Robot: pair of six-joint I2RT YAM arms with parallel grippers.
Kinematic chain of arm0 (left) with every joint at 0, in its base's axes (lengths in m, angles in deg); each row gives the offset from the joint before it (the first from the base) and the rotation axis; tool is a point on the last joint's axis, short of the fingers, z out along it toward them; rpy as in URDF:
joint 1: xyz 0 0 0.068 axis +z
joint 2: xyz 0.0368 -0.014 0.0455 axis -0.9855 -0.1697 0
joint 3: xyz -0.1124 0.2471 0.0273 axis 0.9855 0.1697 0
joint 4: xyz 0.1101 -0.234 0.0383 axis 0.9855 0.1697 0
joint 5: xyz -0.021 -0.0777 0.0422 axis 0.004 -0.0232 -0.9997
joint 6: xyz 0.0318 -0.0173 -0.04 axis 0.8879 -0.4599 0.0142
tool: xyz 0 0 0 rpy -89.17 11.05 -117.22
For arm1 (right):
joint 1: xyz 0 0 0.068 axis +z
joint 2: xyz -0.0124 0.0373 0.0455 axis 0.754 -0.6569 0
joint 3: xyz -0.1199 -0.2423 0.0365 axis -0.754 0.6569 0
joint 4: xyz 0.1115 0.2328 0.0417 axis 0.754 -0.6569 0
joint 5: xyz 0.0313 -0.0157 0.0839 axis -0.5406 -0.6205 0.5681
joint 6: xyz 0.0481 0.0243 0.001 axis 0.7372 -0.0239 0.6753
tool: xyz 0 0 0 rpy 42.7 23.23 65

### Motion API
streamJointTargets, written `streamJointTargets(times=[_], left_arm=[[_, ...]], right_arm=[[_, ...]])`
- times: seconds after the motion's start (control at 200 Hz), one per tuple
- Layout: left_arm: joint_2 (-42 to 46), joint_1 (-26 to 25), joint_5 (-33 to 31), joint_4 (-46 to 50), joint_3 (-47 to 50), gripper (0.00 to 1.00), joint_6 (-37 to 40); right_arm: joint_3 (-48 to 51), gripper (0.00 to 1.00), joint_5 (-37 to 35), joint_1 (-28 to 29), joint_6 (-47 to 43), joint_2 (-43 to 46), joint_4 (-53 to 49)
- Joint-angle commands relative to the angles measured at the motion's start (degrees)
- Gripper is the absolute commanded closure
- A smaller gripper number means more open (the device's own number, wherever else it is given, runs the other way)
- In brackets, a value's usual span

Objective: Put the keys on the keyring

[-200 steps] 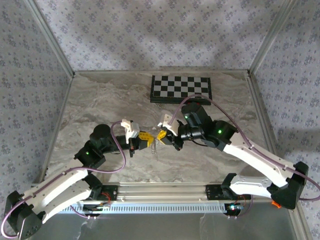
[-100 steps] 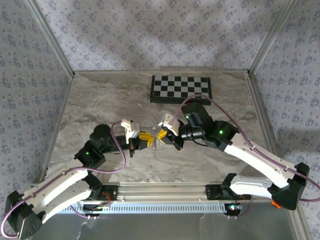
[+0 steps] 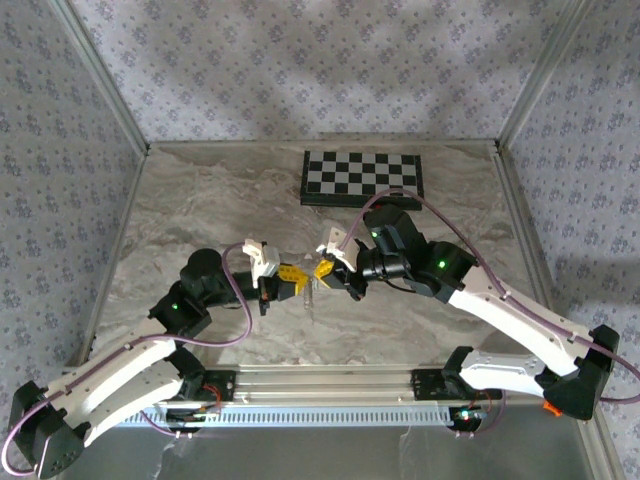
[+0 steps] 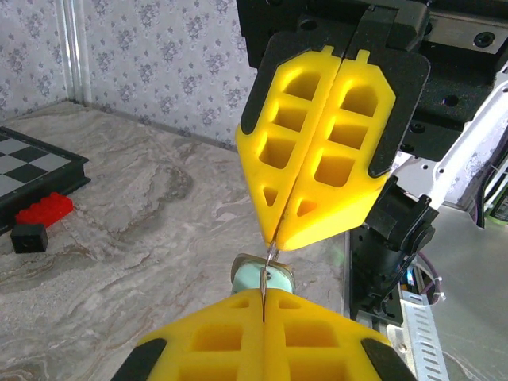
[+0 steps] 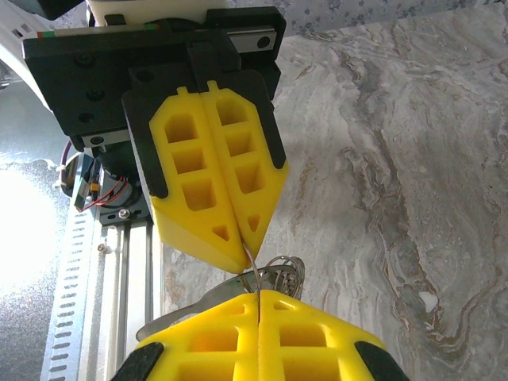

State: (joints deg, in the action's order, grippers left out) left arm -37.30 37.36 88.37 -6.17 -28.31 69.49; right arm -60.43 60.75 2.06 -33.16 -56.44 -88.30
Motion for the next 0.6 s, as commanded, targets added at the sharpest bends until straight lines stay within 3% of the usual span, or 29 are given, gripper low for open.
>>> streamJointTargets(times=[0.0, 0.595], left_arm=[[0.4, -0.4, 0.8, -1.4, -2.6, 1.0, 0.9], [0.6, -0.4, 0.7, -1.3, -2.5, 1.0, 1.1]], right_arm=[[-0.8, 1.0, 1.3, 0.4, -1.0, -0.2, 1.7], [-0.3, 1.0, 0.6, 0.7, -1.2, 0.1, 1.5]])
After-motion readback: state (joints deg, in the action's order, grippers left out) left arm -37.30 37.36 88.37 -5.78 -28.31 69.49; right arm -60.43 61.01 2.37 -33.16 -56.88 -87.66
